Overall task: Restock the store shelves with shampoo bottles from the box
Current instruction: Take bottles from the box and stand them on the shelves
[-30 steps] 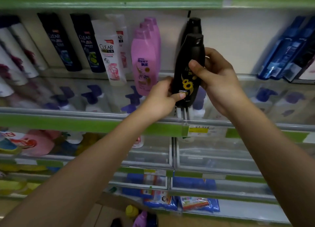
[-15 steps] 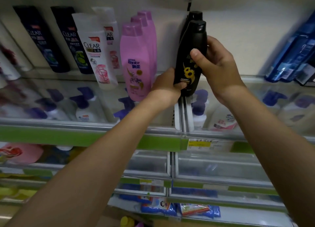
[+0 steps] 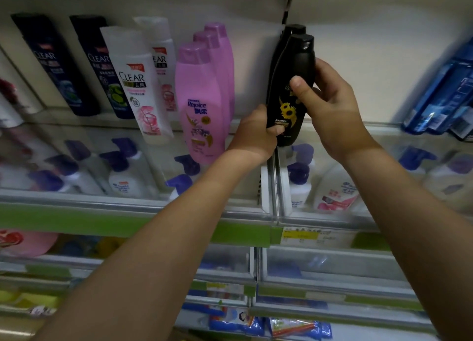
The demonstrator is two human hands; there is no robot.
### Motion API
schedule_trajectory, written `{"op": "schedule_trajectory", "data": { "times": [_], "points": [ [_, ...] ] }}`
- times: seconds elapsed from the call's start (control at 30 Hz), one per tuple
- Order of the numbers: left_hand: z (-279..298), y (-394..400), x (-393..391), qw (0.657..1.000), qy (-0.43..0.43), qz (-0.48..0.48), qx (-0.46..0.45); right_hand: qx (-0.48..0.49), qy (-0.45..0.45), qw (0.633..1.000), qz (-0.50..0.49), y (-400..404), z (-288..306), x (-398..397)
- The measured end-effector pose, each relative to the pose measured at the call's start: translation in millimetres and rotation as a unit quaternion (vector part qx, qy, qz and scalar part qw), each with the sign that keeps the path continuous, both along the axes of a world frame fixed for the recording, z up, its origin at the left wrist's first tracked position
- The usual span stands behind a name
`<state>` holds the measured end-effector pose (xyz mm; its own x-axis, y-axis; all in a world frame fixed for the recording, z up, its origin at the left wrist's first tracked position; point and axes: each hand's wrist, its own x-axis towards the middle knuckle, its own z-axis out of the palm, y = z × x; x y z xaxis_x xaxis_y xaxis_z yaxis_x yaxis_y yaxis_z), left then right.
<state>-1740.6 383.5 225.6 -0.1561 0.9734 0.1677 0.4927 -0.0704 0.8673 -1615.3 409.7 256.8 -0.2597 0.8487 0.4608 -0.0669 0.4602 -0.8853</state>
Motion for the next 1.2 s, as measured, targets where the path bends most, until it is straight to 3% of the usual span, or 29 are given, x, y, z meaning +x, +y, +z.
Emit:
{"op": "schedule_trajectory", "data": {
  "times": [0.37,0.73,0.97,1.2],
  "points": [
    [2.8,-1.2,2.0,1.000,-0.012,-0.007,0.000,-0.005,-0.018,1.000,-0.004,0.3,1.7,0.8],
    [12.6,-8.8,5.1,0.999,0.032,0.003,-0.031,0.000,-0.055,0.998,-0.031,4.2,-1.7,1.5],
    [19.3,-32.6,7.6,0.995,0.054,0.036,-0.077,-0.015,-0.076,0.991,-0.110,-6.5,-5.3,15.1],
    [29.2,-97.0,7.9,0.999,-0.034,0.033,0.005,-0.030,-0.073,0.982,-0.173,-57.2,-8.0,20.3]
  ]
}}
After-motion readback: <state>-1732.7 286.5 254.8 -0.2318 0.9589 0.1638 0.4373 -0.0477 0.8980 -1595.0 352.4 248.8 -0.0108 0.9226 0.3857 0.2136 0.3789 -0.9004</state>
